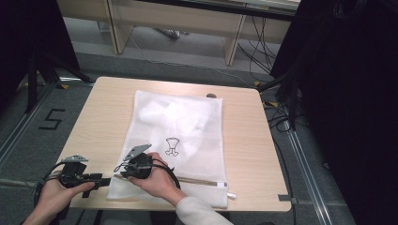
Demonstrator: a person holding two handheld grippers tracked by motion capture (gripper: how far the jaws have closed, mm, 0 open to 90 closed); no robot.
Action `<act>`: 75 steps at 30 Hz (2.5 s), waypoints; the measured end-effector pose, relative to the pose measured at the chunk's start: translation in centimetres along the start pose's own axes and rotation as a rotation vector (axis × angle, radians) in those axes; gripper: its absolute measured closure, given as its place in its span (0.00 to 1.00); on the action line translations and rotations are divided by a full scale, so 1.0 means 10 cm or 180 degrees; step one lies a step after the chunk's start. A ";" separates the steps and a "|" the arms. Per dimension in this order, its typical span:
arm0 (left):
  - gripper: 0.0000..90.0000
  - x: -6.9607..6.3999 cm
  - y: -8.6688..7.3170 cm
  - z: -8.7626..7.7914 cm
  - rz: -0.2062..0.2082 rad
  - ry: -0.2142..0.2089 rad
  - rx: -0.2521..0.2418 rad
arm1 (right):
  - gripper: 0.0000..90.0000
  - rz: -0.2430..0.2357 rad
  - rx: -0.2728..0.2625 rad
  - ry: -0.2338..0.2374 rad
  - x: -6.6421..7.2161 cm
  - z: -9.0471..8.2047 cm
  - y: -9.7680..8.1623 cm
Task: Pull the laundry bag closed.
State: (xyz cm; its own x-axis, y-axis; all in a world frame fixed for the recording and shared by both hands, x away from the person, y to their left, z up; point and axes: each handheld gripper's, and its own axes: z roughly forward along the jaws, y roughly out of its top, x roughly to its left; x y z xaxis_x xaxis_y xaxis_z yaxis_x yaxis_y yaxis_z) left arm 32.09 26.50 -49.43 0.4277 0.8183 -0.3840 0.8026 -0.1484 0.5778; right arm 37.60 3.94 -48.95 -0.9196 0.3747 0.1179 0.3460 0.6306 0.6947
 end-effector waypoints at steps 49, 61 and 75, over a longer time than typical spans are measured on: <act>0.55 0.00 0.00 0.01 0.0025 0.0003 0.0035 | 0.91 0.0059 0.0222 0.0140 -0.02 0.29 0.06; 0.56 0.00 0.00 0.02 0.0022 -0.0029 0.0059 | 0.91 -0.0164 0.0184 0.0128 0.04 0.23 0.08; 0.61 0.00 0.04 0.10 -0.0191 -0.0366 -0.0011 | 0.91 -0.0311 0.0034 0.0133 0.04 0.00 0.16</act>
State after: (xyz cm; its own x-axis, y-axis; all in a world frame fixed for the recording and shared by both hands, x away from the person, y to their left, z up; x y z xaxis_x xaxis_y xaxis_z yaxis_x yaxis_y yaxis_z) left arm 32.83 25.86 -49.91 0.4241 0.7565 -0.4979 0.8268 -0.0992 0.5536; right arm 37.74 5.08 -47.76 -0.9559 0.2827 0.0797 0.2562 0.6699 0.6968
